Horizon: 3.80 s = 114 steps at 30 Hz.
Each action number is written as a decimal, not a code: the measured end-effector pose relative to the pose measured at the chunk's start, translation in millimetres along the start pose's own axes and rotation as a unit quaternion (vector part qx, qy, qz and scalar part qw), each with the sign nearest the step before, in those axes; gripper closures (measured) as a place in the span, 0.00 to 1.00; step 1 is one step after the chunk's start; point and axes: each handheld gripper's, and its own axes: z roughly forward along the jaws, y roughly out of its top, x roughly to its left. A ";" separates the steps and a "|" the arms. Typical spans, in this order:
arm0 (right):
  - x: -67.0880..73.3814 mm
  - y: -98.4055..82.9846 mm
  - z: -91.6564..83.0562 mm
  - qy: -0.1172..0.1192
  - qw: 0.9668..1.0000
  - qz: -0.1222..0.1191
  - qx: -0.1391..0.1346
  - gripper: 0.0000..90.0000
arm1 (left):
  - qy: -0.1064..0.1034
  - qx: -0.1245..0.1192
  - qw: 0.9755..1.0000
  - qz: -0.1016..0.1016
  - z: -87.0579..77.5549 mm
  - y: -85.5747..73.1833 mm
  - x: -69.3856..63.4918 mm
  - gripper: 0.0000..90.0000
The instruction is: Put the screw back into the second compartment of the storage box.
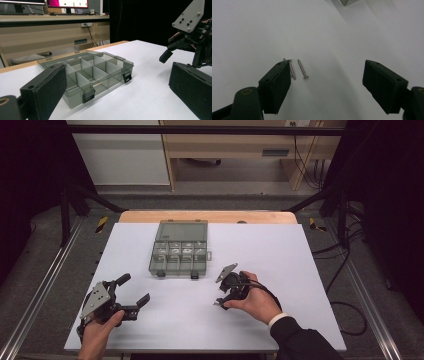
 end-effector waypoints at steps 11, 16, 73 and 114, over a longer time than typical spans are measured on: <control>-0.1 1.0 6.8 0.025 1.000 -0.006 0.011 0.52 | 0.000 0.003 1.000 0.002 0.4 -0.2 -0.1 0.02; 2.3 2.4 9.6 0.035 0.999 -0.011 0.018 0.64 | 0.001 0.004 1.000 0.002 0.4 -0.3 0.3 0.02; -3.2 20.7 -10.1 0.043 0.995 0.056 -0.064 0.97 | -0.001 0.006 1.000 0.008 0.3 1.0 -0.7 0.02; 0.1 108.7 14.3 -0.014 0.983 0.069 -0.168 0.97 | 0.012 0.005 1.000 0.009 -1.8 2.2 1.6 0.03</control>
